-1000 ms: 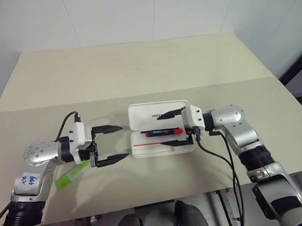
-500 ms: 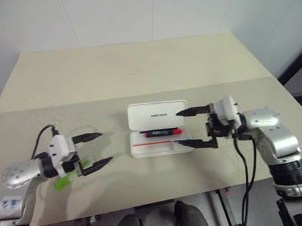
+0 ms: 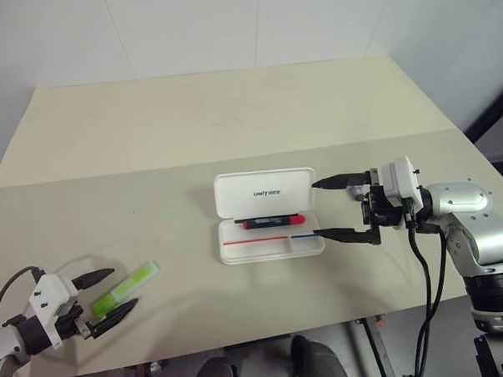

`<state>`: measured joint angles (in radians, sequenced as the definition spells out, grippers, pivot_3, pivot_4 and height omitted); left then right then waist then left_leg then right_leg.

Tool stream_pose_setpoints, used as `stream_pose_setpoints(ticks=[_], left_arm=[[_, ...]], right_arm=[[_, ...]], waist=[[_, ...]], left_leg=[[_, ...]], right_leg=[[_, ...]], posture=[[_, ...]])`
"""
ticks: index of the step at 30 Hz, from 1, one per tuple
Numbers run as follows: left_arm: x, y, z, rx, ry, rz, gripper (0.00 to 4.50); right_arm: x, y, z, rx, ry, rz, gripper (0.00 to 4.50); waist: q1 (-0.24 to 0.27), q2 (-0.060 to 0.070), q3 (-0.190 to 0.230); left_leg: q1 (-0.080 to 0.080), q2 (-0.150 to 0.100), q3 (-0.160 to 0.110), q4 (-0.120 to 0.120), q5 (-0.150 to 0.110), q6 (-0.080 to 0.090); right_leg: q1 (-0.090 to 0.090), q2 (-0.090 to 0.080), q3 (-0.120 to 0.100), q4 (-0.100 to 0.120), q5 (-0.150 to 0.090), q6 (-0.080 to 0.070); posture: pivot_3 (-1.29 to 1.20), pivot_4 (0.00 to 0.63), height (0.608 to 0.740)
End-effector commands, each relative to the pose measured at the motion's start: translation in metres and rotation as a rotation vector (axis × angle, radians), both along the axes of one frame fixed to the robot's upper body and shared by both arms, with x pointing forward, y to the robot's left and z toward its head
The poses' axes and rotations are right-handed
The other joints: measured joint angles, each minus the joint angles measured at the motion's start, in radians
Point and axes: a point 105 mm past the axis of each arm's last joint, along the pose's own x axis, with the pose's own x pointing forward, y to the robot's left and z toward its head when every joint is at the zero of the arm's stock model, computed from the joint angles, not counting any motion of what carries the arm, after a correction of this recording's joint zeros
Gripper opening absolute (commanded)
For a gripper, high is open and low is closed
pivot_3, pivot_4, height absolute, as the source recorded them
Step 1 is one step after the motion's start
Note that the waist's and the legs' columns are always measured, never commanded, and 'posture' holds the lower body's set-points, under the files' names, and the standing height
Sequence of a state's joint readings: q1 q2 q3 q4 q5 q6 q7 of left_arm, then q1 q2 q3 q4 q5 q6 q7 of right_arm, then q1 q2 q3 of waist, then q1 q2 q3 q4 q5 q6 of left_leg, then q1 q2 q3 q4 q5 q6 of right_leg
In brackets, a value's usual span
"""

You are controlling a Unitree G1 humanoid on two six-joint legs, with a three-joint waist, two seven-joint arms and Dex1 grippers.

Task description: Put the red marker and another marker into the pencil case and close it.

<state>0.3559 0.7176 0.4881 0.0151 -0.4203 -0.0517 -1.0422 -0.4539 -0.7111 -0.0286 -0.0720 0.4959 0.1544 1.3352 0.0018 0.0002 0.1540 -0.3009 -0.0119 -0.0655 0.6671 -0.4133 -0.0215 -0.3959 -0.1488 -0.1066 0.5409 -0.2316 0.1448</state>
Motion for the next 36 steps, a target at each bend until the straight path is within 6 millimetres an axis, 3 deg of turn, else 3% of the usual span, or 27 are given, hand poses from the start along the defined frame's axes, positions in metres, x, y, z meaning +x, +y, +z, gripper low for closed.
stream_pose_setpoints(ticks=[1,8,9,12,19,22,29,36], left_arm=[[0.003,0.004,0.002,0.022,-0.012,-0.016,4.5],[0.012,0.002,-0.012,0.034,0.04,-0.082,4.5],[0.013,0.001,-0.012,0.027,0.039,-0.084,4.32],[0.017,-0.001,-0.012,0.012,0.037,-0.094,3.62],[0.014,-0.007,-0.018,0.022,0.05,-0.115,1.2],[0.016,-0.011,-0.017,0.022,0.033,-0.116,1.13],[0.034,-0.033,0.006,0.013,-0.07,-0.184,1.13],[0.057,-0.081,0.036,-0.01,-0.153,-0.374,1.13]], right_arm=[[-0.003,0.001,0.011,0.005,-0.055,0.014,4.47],[-0.005,0.005,0.013,0.006,-0.069,0.017,4.47],[-0.005,0.005,0.014,0.006,-0.071,0.016,4.49],[-0.007,0.004,0.014,0.004,-0.077,0.01,4.5],[-0.011,0.0,0.012,-0.011,-0.079,0.003,4.5],[-0.013,-0.002,0.012,-0.013,-0.075,0.011,4.5],[-0.029,-0.004,0.011,0.003,-0.048,0.115,4.5],[-0.037,-0.003,0.012,0.021,-0.047,0.163,4.5]], waist=[[0.002,0.0,0.0],[0.0,0.001,0.0],[0.0,0.002,0.0],[0.001,0.002,0.0],[0.001,0.002,-0.001],[0.001,0.003,-0.001],[0.021,0.002,-0.001],[0.021,0.001,-0.001]], left_leg=[[0.0,0.0,0.0,0.0,0.0,0.0],[0.001,0.0,0.001,0.0,-0.001,0.0],[0.001,0.0,0.001,0.0,-0.001,0.0],[0.002,0.0,0.002,0.001,-0.001,0.0],[0.002,0.001,0.002,0.001,-0.001,0.0],[0.002,0.001,0.003,0.001,-0.001,0.0],[0.002,0.001,0.003,0.002,-0.001,0.0],[0.002,0.001,0.003,0.002,-0.001,0.0]], right_leg=[[0.0,0.0,0.0,0.0,0.0,0.0],[0.0,0.0,-0.001,0.001,0.0,0.0],[0.0,0.0,-0.001,0.001,0.0,0.0],[0.0,0.0,-0.001,0.001,0.0,0.0],[0.001,0.0,-0.001,0.002,0.0,0.0],[0.001,-0.001,-0.001,0.002,0.0,0.0],[0.001,-0.001,-0.001,0.001,0.0,0.0],[0.001,0.0,-0.002,0.001,0.0,0.0]], posture=[[0.0,0.15,0.74],[0.0,0.15,0.74],[0.0,0.15,0.74],[0.0,0.15,0.74],[0.0,0.15,0.74],[0.0,0.15,0.74],[0.0,0.15,0.74],[0.0,0.15,0.74]])
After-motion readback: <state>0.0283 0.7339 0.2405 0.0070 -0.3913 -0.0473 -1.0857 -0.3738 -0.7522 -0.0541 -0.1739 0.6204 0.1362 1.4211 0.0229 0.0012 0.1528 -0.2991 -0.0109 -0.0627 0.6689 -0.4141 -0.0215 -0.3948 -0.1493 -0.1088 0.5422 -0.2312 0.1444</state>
